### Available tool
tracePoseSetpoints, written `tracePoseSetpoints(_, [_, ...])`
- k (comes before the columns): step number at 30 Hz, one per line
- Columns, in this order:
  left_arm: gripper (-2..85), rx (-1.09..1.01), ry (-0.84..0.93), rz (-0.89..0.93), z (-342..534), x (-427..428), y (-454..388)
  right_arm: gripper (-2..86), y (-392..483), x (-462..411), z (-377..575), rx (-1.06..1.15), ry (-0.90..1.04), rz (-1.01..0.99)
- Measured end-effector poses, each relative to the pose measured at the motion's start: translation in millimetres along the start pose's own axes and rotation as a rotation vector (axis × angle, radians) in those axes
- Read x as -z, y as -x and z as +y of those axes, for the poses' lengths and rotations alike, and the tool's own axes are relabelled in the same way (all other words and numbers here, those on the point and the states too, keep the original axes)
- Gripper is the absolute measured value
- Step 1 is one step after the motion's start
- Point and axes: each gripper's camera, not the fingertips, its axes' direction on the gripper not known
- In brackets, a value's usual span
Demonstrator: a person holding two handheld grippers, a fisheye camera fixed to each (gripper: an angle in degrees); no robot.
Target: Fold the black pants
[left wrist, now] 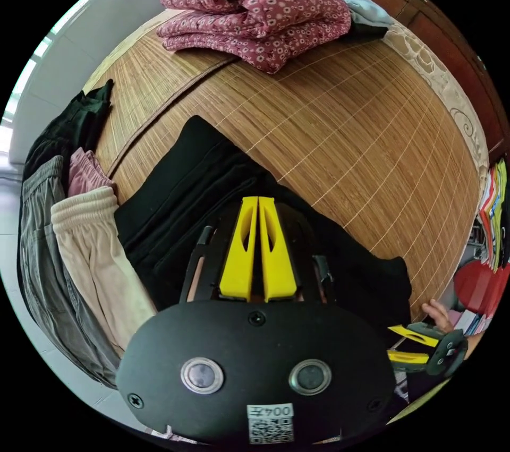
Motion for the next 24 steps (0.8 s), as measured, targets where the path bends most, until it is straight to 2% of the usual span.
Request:
tracePoseSetpoints(2, [0.4, -0.096, -0.016, -0.075, 3, 7, -11, 6.8, -3, 0, -9, -0.021, 0.035, 0.022])
tracePoseSetpoints(5, [0.5, -0.192, 0.014, -0.048, 7, 4, -13, 4.6, -9, -2, -27, -0.056, 0.111, 0.032])
tracePoseSetpoints(9, [0.5, -0.112, 0.043, 0.044, 13, 12, 12, 3.9, -14, -4, -49, -0.121, 0.194, -0.017])
tracePoseSetpoints(12, [0.4, -0.012, 0.022, 0.147, 43, 32, 36, 3.1, -9, -5, -62, -0.107, 0.229, 0.021])
tracePoseSetpoints(16, [0.4, 0.108, 0.050, 0.219, 134, 50, 44, 3.0, 7, -9, -83, -0.051, 0.305, 0.094])
tracePoseSetpoints(20, [0.4, 0.186, 0.105, 0.245, 237, 51, 14, 3.0, 20, -13, -98, -0.028, 0.350, 0.154])
tracePoseSetpoints(24, [0.4, 0.206, 0.170, 0.225, 289, 36, -21, 3.3, 31, -14, -104, 0.001, 0.330, 0.194])
